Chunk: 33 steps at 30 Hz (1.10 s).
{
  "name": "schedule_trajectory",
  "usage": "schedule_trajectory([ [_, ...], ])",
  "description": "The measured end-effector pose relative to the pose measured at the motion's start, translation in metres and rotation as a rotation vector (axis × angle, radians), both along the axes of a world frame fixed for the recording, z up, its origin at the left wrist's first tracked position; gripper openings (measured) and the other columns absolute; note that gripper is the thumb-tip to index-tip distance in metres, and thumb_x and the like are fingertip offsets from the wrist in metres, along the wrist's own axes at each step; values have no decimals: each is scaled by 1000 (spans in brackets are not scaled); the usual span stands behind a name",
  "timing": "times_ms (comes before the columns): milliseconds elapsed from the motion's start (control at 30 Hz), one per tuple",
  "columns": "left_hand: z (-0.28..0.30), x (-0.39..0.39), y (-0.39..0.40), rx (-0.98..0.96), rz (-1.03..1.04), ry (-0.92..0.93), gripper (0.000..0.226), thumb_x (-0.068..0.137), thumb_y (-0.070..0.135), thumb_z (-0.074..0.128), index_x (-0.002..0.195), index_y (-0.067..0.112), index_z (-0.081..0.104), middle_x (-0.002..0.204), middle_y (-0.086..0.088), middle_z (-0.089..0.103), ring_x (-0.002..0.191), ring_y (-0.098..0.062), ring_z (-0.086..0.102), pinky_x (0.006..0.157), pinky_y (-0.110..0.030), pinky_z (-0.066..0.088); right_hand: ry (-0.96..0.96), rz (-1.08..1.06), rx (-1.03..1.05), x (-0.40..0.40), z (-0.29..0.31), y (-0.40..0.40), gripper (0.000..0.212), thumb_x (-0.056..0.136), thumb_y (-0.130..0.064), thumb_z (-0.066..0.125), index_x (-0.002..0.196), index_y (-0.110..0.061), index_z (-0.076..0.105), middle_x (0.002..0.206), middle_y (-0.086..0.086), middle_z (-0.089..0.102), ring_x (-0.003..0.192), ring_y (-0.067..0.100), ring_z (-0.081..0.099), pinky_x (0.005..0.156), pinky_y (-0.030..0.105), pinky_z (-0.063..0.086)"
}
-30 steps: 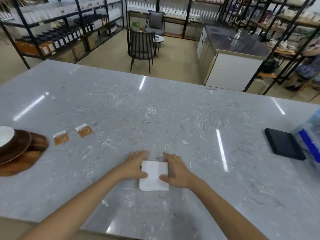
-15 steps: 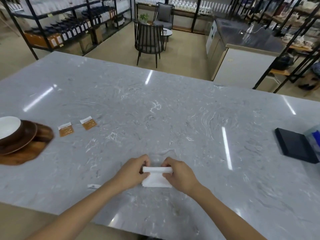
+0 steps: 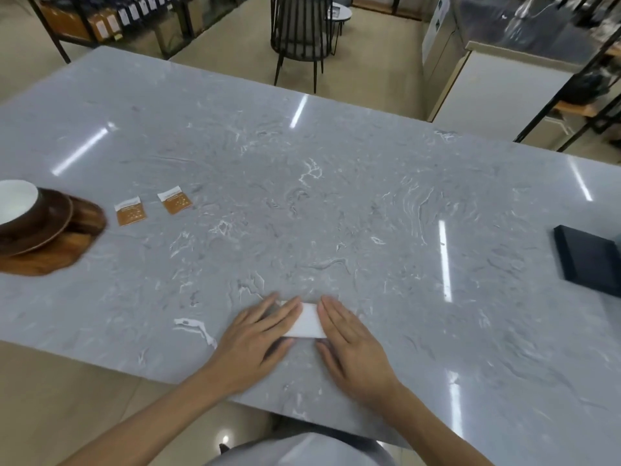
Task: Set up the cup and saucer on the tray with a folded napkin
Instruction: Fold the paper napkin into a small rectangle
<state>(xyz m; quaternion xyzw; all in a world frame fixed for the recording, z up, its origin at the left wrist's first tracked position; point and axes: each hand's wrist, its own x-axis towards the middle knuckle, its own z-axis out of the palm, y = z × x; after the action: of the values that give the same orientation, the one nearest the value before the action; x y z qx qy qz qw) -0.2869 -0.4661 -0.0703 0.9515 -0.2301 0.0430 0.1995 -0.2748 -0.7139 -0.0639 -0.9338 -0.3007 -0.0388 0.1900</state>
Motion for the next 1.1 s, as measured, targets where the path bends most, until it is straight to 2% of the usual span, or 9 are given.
schedule_trajectory([
  [100,3,0,2,54,6,-38,53,105,49,35,154,29,38,162,18,32,155,-18,19,117,-31,25,9,-14,-31,-3,-2,-1,61,106,-36,47,157,-8,31,166,5,28,155,15,21,122,41,32],
  [267,32,28,-18,-52,13,-7,44,100,46,43,109,22,79,122,9,73,121,-25,62,99,-34,51,59,-42,-6,-6,-1,-1,60,108,-37,39,159,-10,24,168,3,20,157,13,13,124,41,28],
  [367,51,56,-24,-89,-104,308,31,96,40,60,120,20,67,119,4,68,114,-17,59,98,-26,43,72,-72,38,-9,0,-3,58,108,-32,41,159,-10,25,168,3,20,156,13,15,124,38,27],
  [500,68,85,-33,-39,-180,585,53,88,28,73,137,22,53,125,3,68,115,-14,61,98,-27,45,106,-152,64,-12,-1,-1,60,108,-40,31,159,-11,23,169,2,17,155,13,20,125,30,20],
  [567,74,94,-41,-23,-189,676,62,85,21,76,142,23,50,126,0,68,114,-16,62,98,-30,48,146,-219,85,-10,-1,0,63,107,-48,27,161,-17,19,168,-3,19,153,11,24,124,27,18],
  [767,77,96,-59,58,-245,790,77,86,21,71,152,26,31,130,-3,62,104,-13,56,88,-26,46,220,-355,238,-8,5,7,74,99,-55,47,157,-13,28,153,-2,46,138,16,45,115,33,35],
  [867,76,86,-56,-70,-204,791,65,91,18,64,149,31,37,131,-2,62,110,-18,61,91,-30,49,273,-402,306,-9,9,8,81,95,-55,56,157,-11,26,155,0,43,139,18,42,117,37,32],
  [1000,81,71,-39,-353,-84,787,64,86,11,64,141,38,48,114,-1,65,93,-20,66,76,-31,55,451,-499,537,-13,19,22,91,86,-67,57,157,-18,28,153,-12,37,140,6,36,118,32,31],
  [1100,91,58,-19,-655,17,750,59,82,-2,57,129,32,65,110,7,69,91,-15,66,79,-27,53,678,-447,771,-14,29,41,59,87,-46,73,139,-36,49,136,-24,60,123,-3,58,100,22,51],
])
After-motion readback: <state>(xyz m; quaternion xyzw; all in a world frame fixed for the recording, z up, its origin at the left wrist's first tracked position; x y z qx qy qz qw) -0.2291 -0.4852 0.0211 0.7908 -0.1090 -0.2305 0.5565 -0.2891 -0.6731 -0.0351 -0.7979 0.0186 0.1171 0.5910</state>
